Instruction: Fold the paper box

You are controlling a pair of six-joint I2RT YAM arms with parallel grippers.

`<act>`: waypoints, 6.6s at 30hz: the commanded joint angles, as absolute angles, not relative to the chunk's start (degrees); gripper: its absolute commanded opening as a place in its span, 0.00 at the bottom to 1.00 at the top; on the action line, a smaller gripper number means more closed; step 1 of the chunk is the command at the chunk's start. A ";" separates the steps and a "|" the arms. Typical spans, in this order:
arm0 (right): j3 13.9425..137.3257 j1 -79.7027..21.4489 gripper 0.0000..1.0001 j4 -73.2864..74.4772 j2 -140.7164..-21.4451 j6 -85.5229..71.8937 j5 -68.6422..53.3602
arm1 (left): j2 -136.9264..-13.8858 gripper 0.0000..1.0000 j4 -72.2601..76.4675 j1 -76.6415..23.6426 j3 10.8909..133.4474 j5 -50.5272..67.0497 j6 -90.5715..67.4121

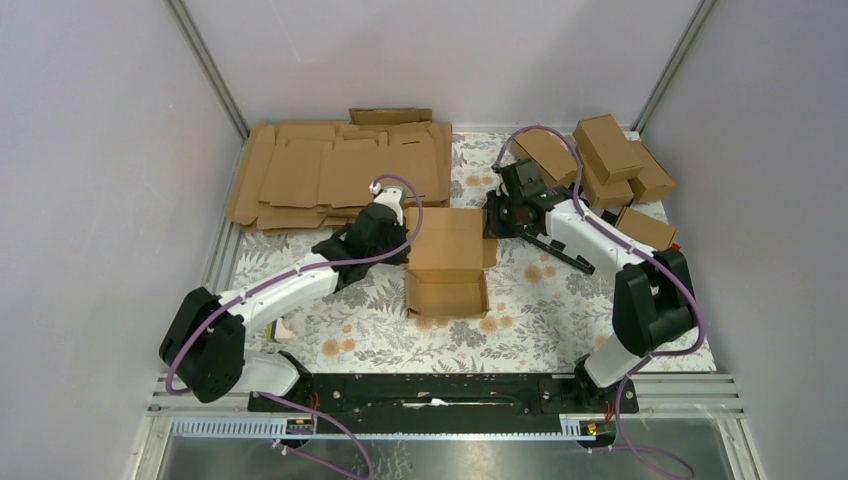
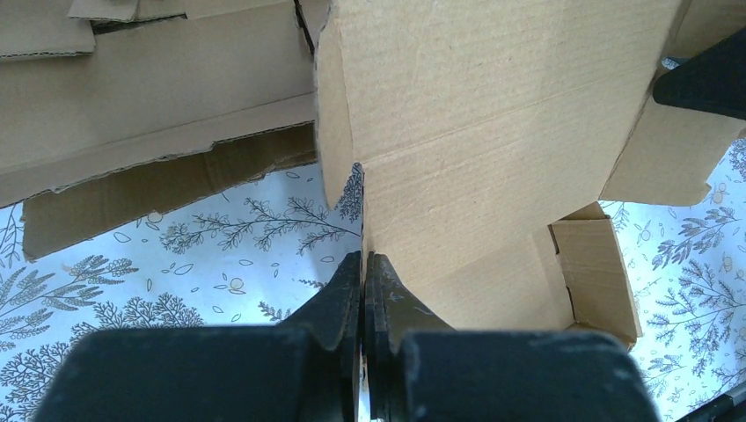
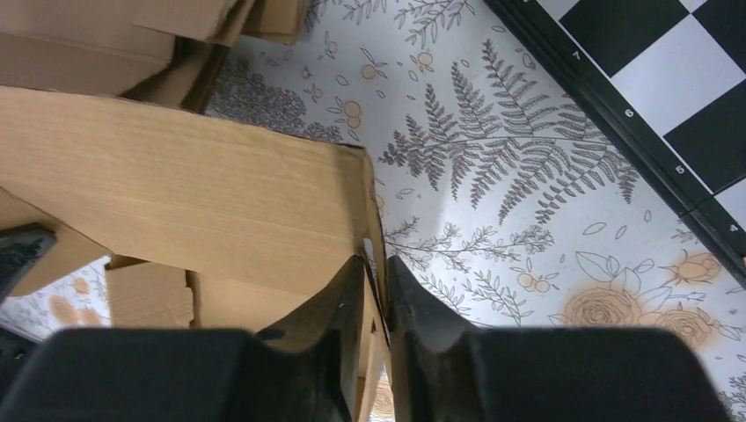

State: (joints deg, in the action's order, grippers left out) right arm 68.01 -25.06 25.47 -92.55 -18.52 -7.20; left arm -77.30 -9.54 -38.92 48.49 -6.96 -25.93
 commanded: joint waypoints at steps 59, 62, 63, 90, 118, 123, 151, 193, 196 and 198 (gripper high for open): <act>33.98 -47.46 0.00 -23.27 -71.35 -30.77 45.88 | -75.34 0.00 17.11 -55.78 34.03 -46.30 -42.58; 30.71 -47.44 0.00 -24.44 -69.96 -31.06 44.79 | -75.34 0.00 21.61 -56.48 30.86 -46.41 -43.50; 30.35 -47.46 0.00 -24.59 -69.85 -31.11 44.37 | -75.45 0.00 22.94 -56.59 29.87 -46.37 -43.80; 22.68 -47.44 0.00 -30.06 -69.20 -27.97 38.93 | -75.70 0.00 21.03 -58.39 25.54 -43.94 -44.78; 19.02 -47.46 0.00 -38.54 -68.06 -18.93 29.31 | -58.87 0.99 -16.23 -45.70 48.39 -11.65 -25.72; 20.02 -47.46 0.00 -36.83 -68.17 -18.24 29.16 | -70.48 0.99 -8.86 -43.93 53.54 0.93 -22.51; 23.70 -47.46 0.00 -33.66 -69.44 -17.09 28.11 | -87.57 0.99 -19.84 -53.32 63.56 5.50 -8.00; 25.97 -47.46 0.75 -20.66 -60.36 -17.19 25.13 | -89.95 0.57 -23.99 -55.25 66.90 0.84 -7.47; 26.21 -47.46 0.83 -14.66 -55.65 -18.50 24.86 | -90.16 0.53 -23.99 -55.30 66.97 0.86 -7.38; 26.54 -47.46 0.85 -9.63 -52.90 -20.44 24.71 | -90.45 0.49 -23.99 -55.28 67.04 0.72 -7.30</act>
State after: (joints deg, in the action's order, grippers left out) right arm 23.64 -47.59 -18.79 -57.82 -17.58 25.58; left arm -90.43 -24.38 -54.96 64.79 2.09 -8.32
